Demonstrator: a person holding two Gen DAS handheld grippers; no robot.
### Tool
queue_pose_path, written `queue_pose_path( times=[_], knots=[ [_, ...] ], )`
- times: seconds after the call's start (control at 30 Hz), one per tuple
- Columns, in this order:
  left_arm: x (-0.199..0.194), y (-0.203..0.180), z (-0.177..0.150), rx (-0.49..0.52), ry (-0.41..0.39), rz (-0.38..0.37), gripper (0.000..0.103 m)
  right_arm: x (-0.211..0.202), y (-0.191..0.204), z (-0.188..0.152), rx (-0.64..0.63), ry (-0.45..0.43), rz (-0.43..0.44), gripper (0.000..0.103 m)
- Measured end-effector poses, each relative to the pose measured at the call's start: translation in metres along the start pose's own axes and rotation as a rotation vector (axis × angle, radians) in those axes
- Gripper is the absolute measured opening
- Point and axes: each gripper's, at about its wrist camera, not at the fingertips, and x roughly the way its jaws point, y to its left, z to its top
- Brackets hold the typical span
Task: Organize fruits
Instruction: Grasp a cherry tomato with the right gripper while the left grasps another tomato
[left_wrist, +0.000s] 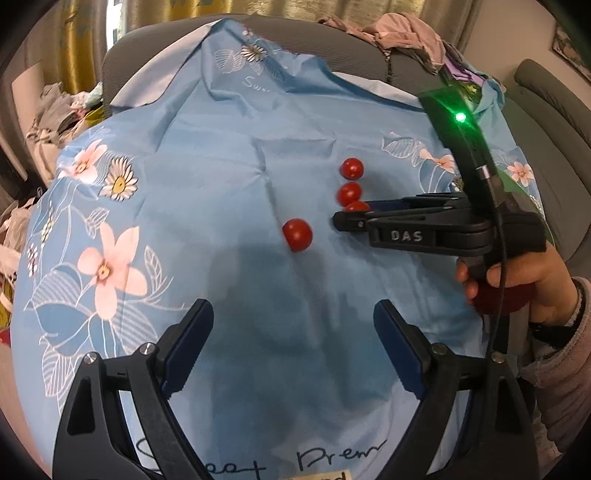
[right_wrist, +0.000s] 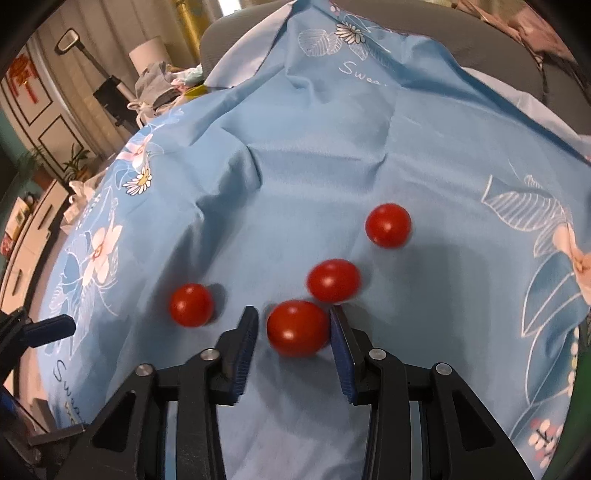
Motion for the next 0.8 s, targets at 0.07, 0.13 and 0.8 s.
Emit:
queue_pose_path(
  times=[0.07,0.13,0.8],
  knots=[
    [0.001,-0.002,0.003,0.017,-0.007,-0.012,0.089,0.000,0.000,0.000,-0.002,-0.001,-0.003,0.040],
    [0.003,-0.003,0.006,0.027,-0.008,-0.017,0.089,-0.001,0.000,0.000,0.004,-0.001,-0.008,0.039],
    [0.017,-0.032,0.037,0.195,0.028,-0.038,0.086,-0.051,-0.033,-0.030,0.123,-0.103,0.097,0.034]
  ],
)
